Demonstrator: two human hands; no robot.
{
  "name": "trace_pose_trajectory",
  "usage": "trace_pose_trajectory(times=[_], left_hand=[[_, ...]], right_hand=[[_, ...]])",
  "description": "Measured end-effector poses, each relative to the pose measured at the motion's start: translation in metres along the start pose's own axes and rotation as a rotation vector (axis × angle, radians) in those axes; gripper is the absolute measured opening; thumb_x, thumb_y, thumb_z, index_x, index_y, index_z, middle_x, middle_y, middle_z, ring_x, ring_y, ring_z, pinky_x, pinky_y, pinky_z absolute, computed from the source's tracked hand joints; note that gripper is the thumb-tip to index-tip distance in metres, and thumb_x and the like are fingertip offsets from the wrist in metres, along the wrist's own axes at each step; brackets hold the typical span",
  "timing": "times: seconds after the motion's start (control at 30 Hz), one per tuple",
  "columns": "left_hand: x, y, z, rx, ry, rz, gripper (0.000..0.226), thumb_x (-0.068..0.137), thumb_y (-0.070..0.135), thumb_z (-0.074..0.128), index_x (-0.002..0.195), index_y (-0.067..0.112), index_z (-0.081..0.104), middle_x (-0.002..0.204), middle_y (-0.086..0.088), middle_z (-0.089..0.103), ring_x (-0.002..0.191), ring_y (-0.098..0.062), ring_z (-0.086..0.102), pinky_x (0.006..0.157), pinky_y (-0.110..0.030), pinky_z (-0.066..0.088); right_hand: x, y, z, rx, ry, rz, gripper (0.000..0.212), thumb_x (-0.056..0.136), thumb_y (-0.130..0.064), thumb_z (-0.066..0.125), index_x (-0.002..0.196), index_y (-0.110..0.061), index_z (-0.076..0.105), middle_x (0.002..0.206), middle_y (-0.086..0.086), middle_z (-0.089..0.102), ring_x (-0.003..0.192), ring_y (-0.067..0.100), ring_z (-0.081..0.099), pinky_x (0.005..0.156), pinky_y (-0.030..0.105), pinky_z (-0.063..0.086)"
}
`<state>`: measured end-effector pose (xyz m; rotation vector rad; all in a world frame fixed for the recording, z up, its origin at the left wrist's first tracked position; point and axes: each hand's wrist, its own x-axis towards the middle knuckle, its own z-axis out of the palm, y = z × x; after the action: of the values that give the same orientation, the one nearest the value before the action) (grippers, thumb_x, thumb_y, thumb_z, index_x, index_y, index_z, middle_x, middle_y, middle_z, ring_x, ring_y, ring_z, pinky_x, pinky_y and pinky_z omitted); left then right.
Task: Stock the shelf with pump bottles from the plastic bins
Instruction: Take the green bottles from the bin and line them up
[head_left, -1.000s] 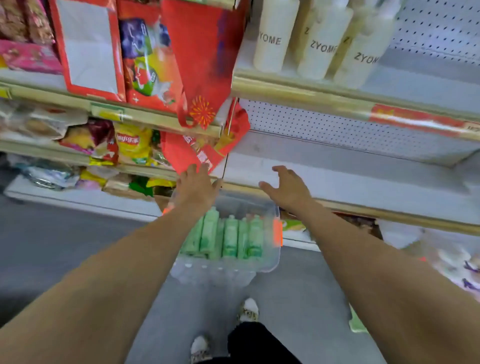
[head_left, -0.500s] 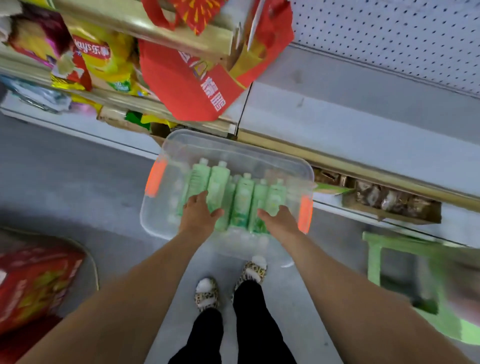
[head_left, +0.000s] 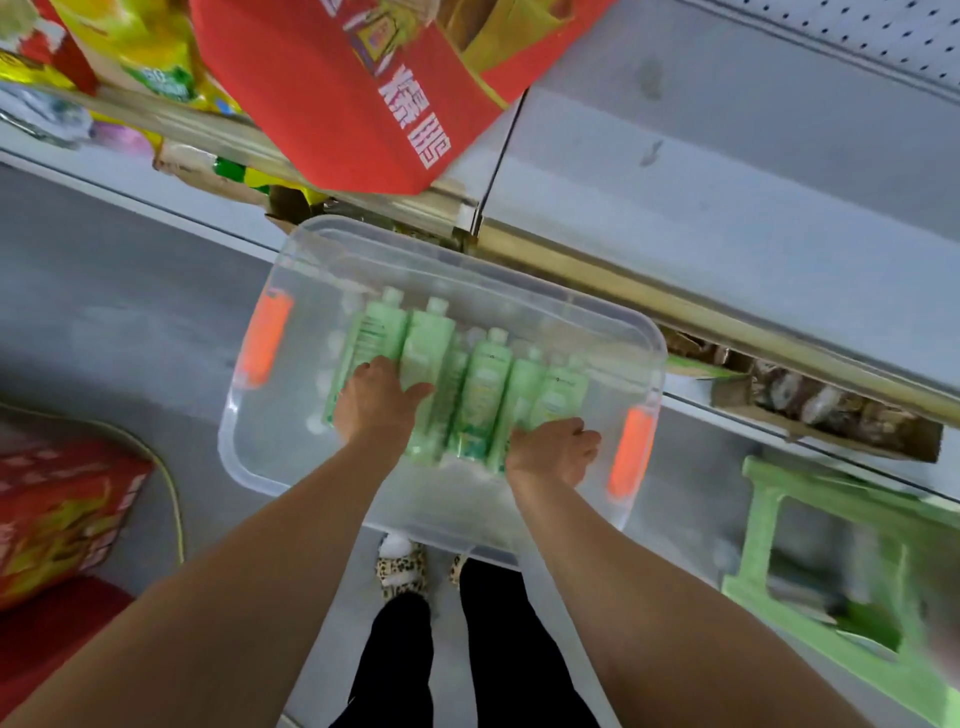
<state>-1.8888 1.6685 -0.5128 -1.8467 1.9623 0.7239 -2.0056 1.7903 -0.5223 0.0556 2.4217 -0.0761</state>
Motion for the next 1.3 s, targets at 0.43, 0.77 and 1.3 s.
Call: trace_pose_trajectory(times=[0.43, 0.77, 1.3], left_hand=[[-0.015, 0.015, 0.020, -0.236, -0.078, -0.065, 0.058, 0.077, 0.048, 0.078, 0.105, 0.024, 0.034, 0.092, -0.006, 0.059, 0.085, -0.031, 0.057, 0.068, -0.039, 0.043], [-0.029, -0.013, 0.005, -0.750, -0.506, -0.207, 0.061, 0.069, 0.038, 0.087, 0.116, 0.005, 0.065, 0.113, -0.010, 0.070, 0.102, -0.029, 0.066, 0.096, -0.042, 0.053], [-0.185, 0.026, -0.201, -1.091, -0.383, 0.537, 0.051, 0.072, 0.051, 0.081, 0.113, 0.030, 0.060, 0.116, 0.007, 0.069, 0.105, -0.013, 0.066, 0.080, -0.032, 0.055]], right_hand=[[0.024, 0.014, -0.011, 0.130, -0.181, -0.027, 0.078, 0.087, -0.037, 0.071, 0.145, -0.008, 0.027, 0.130, 0.013, 0.059, 0.112, 0.032, 0.062, 0.078, 0.031, 0.047], [-0.013, 0.020, -0.022, 0.695, -0.515, -0.030, 0.042, 0.073, -0.017, 0.086, 0.111, -0.007, 0.070, 0.098, 0.008, 0.074, 0.089, 0.023, 0.072, 0.078, 0.033, 0.059], [-0.177, 0.039, -0.224, 1.143, -0.521, -0.496, 0.034, 0.081, -0.011, 0.076, 0.113, -0.005, 0.067, 0.099, 0.013, 0.072, 0.082, 0.023, 0.072, 0.067, 0.034, 0.058]])
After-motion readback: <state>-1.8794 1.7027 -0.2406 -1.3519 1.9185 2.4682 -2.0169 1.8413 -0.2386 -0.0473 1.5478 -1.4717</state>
